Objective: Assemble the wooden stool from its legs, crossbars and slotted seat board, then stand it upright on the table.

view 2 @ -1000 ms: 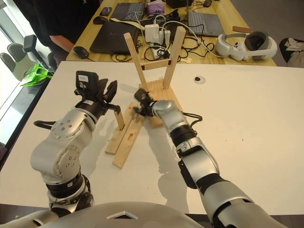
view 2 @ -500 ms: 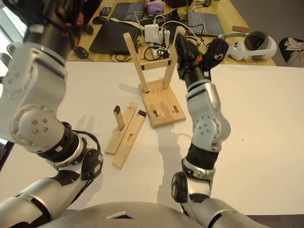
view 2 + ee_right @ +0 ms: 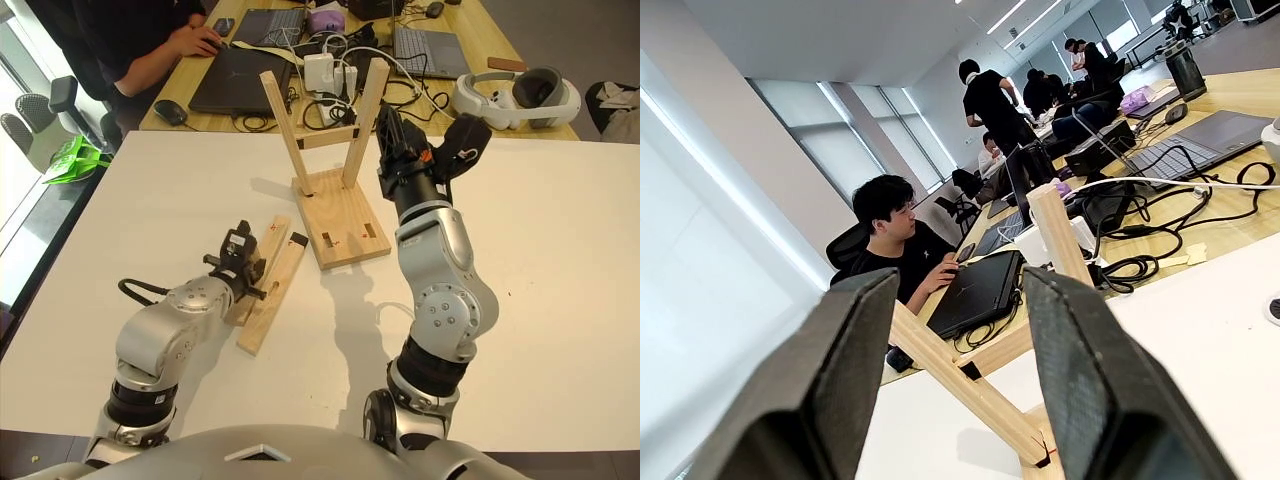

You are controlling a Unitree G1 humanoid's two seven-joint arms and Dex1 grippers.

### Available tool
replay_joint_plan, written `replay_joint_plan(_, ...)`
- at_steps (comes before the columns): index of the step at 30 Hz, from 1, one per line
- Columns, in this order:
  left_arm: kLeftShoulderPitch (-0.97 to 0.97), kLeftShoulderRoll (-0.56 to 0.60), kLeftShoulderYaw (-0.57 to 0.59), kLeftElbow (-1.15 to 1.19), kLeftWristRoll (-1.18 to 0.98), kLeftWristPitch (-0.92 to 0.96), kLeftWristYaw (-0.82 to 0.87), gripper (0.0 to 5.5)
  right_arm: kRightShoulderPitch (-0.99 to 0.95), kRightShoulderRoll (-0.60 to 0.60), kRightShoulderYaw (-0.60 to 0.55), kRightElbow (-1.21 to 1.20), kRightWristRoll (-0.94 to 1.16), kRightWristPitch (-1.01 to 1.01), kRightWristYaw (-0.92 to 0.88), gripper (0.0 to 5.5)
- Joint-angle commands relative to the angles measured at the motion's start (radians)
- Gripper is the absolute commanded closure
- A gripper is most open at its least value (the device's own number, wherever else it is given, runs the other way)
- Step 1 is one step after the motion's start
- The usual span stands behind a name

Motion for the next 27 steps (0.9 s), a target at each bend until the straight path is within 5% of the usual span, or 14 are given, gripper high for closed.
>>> replay_joint_plan(1, -0.084, -0.034, 0.044, -0.089, -0.013, -0.017, -0.026, 4.06, 0.012, -0.004, 0.026, -0.016, 0.021, 0.010, -0.010, 3.17)
replay_joint_plan(10, -0.464, -0.154, 0.289, 0.031, -0.040, -0.222, -0.008, 4.06, -0.025, -0.013, 0.047, 0.021, 0.021, -0.022, -0.009, 3.17)
replay_joint_plan(15, -0.363, -0.152, 0.235, 0.042, -0.017, -0.264, -0.004, 4.06, -0.039, -0.029, 0.043, 0.032, 0.029, -0.023, -0.008, 3.17)
replay_joint_plan(21, -0.083, -0.058, -0.077, 0.297, 0.107, -0.212, -0.013, 4.06, -0.045, -0.044, 0.040, 0.051, 0.027, -0.027, -0.004, 3.17)
replay_joint_plan(27, -0.143, -0.083, 0.010, 0.295, 0.127, -0.302, -0.016, 4.06, -0.042, -0.050, 0.044, 0.053, 0.030, -0.031, -0.005, 3.17)
